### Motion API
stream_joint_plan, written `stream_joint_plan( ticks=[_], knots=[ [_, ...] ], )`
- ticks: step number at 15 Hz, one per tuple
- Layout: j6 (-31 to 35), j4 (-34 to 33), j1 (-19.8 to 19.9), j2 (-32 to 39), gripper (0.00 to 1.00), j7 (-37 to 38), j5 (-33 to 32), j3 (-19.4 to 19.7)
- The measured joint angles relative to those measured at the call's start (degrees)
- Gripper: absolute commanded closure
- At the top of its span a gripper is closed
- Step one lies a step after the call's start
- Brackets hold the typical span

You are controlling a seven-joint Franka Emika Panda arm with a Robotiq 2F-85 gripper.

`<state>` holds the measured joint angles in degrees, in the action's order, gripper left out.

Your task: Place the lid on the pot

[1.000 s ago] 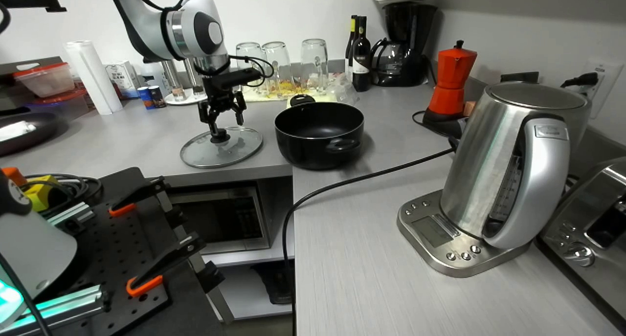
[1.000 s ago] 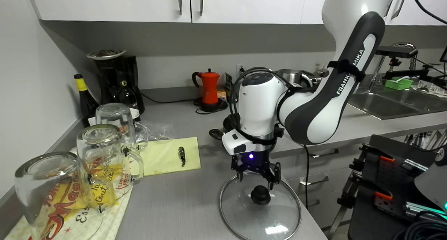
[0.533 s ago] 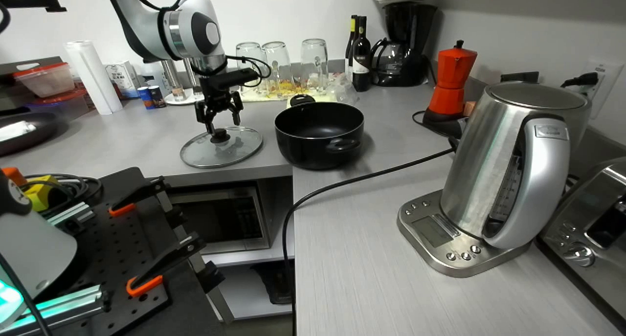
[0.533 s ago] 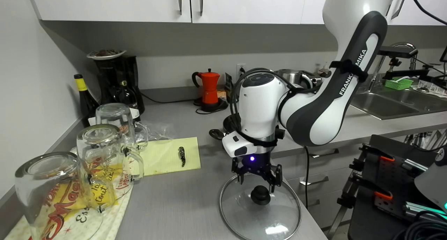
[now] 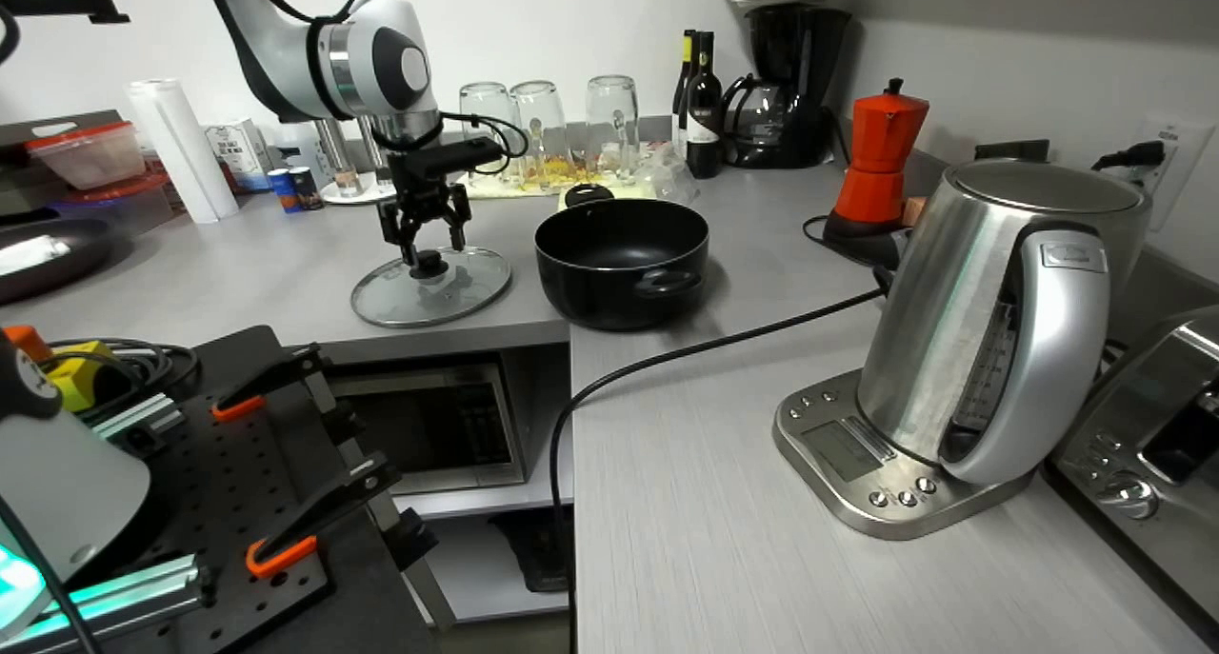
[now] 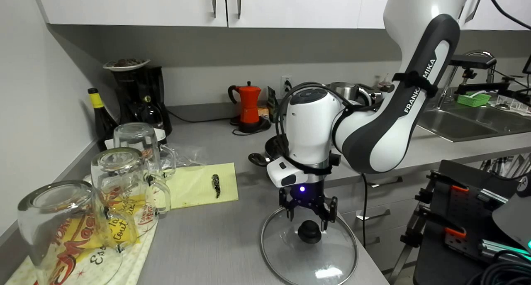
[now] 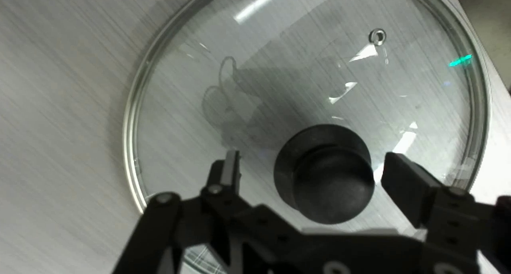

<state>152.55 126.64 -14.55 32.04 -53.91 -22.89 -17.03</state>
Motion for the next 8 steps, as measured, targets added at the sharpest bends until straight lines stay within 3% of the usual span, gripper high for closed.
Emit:
stream_joint_plan(
  ticks=[4, 8],
  knots=[
    [-0.01, 0.36, 0.18, 0.0, 0.72, -0.05, 0.0, -0.42],
    [0.0, 0.44, 0.19, -0.16, 0.75, -0.06, 0.0, -0.54]
  ],
)
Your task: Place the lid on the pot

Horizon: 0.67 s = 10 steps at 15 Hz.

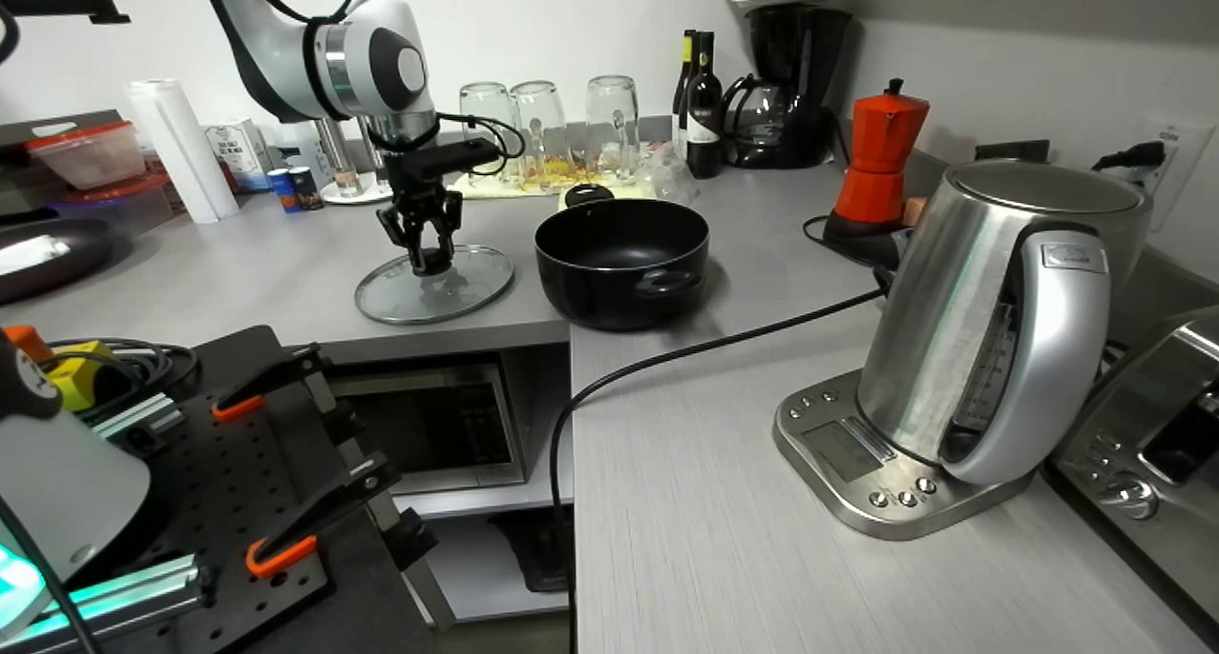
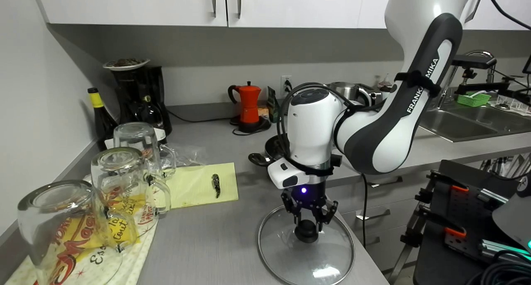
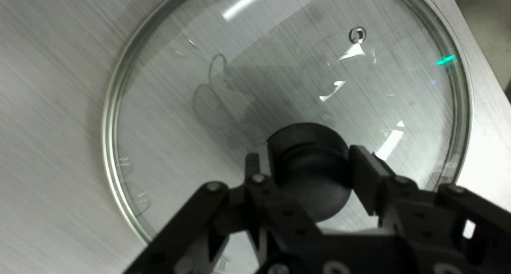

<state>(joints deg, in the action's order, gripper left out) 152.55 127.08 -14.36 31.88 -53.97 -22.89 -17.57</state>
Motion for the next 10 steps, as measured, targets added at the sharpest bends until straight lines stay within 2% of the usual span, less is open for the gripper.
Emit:
stream_joint_plan(
  ticks=[10],
  knots=[
    [-0.01, 1.99, -0.66, -2.63, 0.75, 0.2, 0.0, -1.01]
  ],
)
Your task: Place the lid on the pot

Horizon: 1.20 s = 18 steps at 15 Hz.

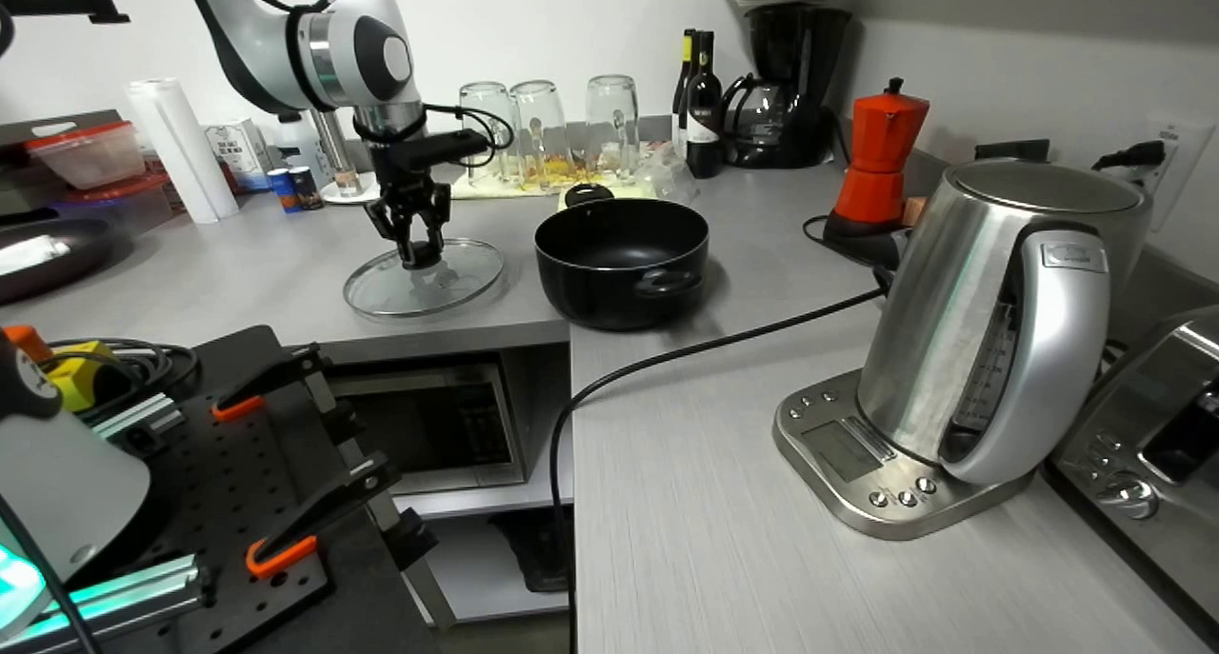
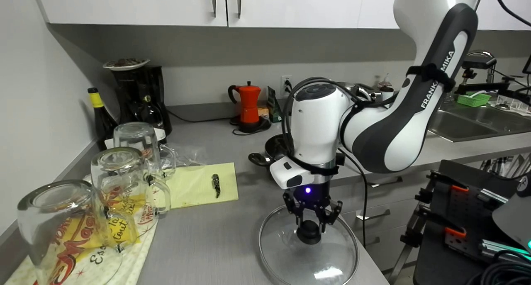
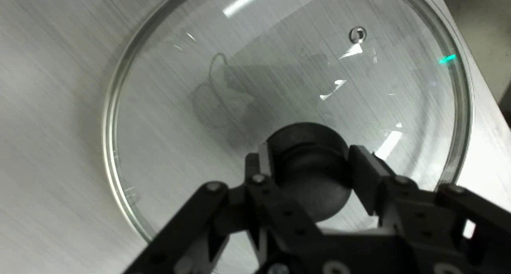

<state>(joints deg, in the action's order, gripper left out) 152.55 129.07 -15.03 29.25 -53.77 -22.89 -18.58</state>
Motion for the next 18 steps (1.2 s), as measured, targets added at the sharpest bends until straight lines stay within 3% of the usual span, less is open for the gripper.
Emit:
stream_joint_plan(
  ticks=[10, 18],
  knots=[
    [-1.54, 5.46, -0.55, -13.58, 0.75, 3.04, 0.31, -1.1],
    [-5.41, 4.87, 3.17, -21.2, 0.75, 4.58, 3.57, 2.24]
  ],
)
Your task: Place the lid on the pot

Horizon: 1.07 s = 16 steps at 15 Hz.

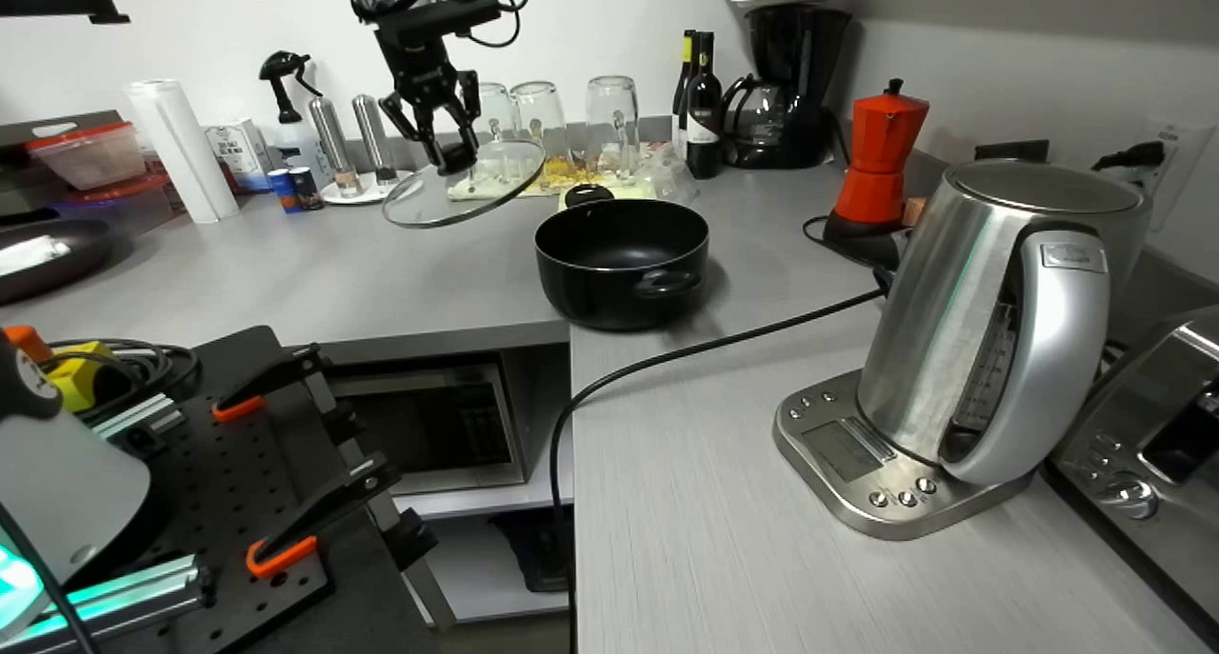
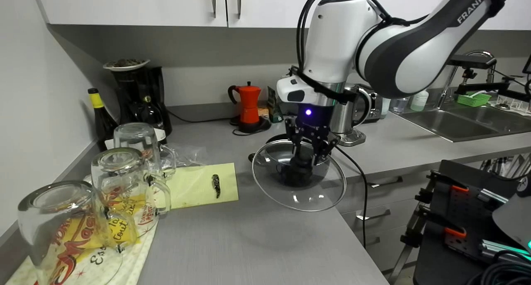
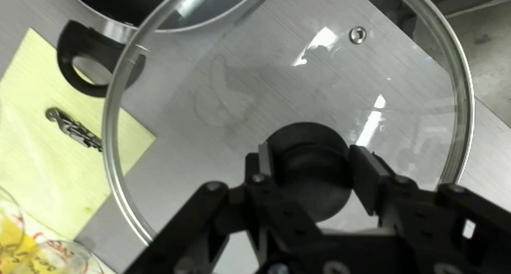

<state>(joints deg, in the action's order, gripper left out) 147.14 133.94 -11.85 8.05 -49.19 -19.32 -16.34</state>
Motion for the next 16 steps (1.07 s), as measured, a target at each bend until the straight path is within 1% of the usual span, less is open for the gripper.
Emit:
stream_joint_plan(
  ticks=[4, 9, 13, 16],
  knots=[
    [-2.97, -1.96, 2.5, -1.87, 0.75, 0.05, 2.12, 2.97],
    [-7.26, -5.76, 5.71, -1.79, 0.75, 0.09, 4.36, 6.88],
    [-10.16, -9.17, 8.25, -0.29, 0.75, 0.05, 6.84, 9.26],
    [-10.54, -11.71, 10.0, 2.15, 0.75, -0.09, 8.76, 10.35]
  ],
)
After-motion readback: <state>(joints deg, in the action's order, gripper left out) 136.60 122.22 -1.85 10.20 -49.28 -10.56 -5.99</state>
